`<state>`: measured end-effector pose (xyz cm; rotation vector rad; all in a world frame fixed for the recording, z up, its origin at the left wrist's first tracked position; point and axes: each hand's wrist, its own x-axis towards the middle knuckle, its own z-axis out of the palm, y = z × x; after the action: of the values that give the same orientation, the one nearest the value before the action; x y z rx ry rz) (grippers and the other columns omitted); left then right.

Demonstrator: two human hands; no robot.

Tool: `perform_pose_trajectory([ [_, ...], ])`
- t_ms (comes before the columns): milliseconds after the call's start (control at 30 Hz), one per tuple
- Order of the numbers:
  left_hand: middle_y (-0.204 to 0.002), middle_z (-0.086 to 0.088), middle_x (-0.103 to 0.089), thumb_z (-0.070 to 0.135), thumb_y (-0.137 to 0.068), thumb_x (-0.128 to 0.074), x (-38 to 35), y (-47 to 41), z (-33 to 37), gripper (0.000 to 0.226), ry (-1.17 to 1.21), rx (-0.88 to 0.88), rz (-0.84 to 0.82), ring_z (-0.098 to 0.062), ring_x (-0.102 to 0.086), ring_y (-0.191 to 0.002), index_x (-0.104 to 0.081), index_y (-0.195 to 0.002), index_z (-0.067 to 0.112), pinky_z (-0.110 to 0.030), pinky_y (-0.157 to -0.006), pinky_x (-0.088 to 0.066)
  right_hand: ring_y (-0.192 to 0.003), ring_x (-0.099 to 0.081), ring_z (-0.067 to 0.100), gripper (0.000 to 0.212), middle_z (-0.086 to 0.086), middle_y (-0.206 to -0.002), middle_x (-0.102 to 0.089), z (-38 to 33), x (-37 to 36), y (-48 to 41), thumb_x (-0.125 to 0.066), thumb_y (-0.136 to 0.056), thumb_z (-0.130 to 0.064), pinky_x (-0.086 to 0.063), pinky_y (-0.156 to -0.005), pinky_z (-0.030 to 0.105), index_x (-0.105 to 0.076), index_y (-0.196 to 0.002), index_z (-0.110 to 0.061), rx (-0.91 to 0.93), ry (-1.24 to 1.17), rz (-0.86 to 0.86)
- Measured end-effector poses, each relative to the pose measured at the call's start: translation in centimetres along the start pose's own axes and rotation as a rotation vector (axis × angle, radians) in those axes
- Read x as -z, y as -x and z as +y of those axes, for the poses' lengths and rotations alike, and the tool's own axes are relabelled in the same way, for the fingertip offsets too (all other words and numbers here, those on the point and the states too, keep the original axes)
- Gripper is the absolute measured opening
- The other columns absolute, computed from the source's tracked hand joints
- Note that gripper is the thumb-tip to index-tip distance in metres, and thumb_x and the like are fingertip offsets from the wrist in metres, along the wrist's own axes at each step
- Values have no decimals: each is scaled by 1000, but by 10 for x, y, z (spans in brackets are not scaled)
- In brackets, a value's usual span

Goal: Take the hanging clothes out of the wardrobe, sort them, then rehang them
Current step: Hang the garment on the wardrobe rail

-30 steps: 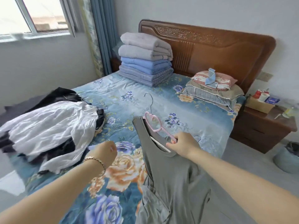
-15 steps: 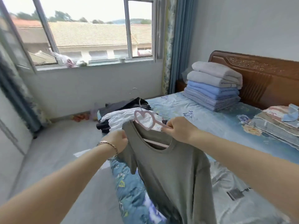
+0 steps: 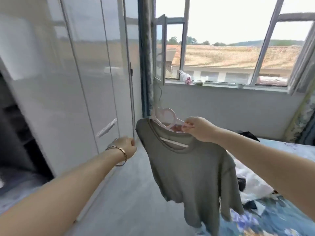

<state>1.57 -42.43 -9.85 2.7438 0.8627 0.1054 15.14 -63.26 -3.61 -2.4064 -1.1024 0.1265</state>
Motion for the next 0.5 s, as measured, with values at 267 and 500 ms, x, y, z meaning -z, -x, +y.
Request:
perform_pose_trajectory([
  [267,-113,-8,-63,19,-91,-43,73,-43,-135,25,-35,320,123,-26,-59,-103,-59,-109,13,-28,-81,-44,-61,-42,10,13,-6,-71,-47,-121,-23,-133,-49,-95,-27,-31,-52,18,-56,-87,-19,68,-182,-59],
  [500,-119,-7,-60,24,-94,-43,106,-83,-205,28,25,544,165,-25,-59,-107,-58,-115,12,-27,-82,-44,-66,-45,12,30,-2,-74,-51,-226,-68,-235,-41,-98,-37,-32,-58,22,-53,-77,-19,267,-193,-186],
])
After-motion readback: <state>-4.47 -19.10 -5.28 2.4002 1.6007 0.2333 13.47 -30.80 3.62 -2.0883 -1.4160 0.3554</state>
